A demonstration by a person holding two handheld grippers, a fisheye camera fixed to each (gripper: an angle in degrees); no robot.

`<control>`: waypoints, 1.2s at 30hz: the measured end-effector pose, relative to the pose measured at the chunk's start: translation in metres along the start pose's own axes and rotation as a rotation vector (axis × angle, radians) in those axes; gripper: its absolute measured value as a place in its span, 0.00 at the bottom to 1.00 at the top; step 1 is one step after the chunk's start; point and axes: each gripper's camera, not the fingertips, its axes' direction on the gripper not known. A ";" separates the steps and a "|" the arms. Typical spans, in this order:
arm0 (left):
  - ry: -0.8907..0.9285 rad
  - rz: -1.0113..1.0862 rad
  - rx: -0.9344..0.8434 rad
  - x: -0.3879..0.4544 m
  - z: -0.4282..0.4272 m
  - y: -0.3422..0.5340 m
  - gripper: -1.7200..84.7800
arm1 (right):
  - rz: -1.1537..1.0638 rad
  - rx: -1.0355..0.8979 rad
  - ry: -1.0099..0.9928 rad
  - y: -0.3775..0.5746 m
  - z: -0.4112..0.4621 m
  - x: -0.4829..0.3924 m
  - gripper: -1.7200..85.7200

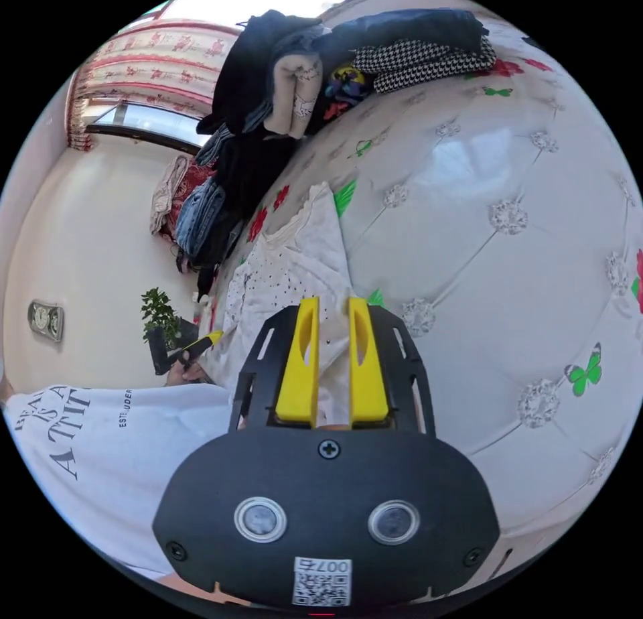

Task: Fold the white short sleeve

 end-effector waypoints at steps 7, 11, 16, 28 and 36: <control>0.165 0.286 -0.140 0.073 0.052 -0.042 0.08 | 0.093 0.421 0.046 0.021 -0.112 0.042 0.02; 0.265 0.511 -0.289 0.134 0.100 -0.063 0.09 | 0.358 0.525 -0.047 0.064 -0.150 0.117 0.02; 0.271 0.755 -0.512 0.206 0.169 -0.077 0.10 | 0.498 0.609 -0.210 0.103 -0.140 0.154 0.02; 0.422 0.777 -0.449 0.285 0.193 -0.160 0.09 | 0.430 0.594 -0.262 0.096 -0.140 0.147 0.02; 0.362 0.855 -0.321 0.260 0.134 -0.139 0.09 | 0.472 0.576 -0.292 0.101 -0.121 0.149 0.02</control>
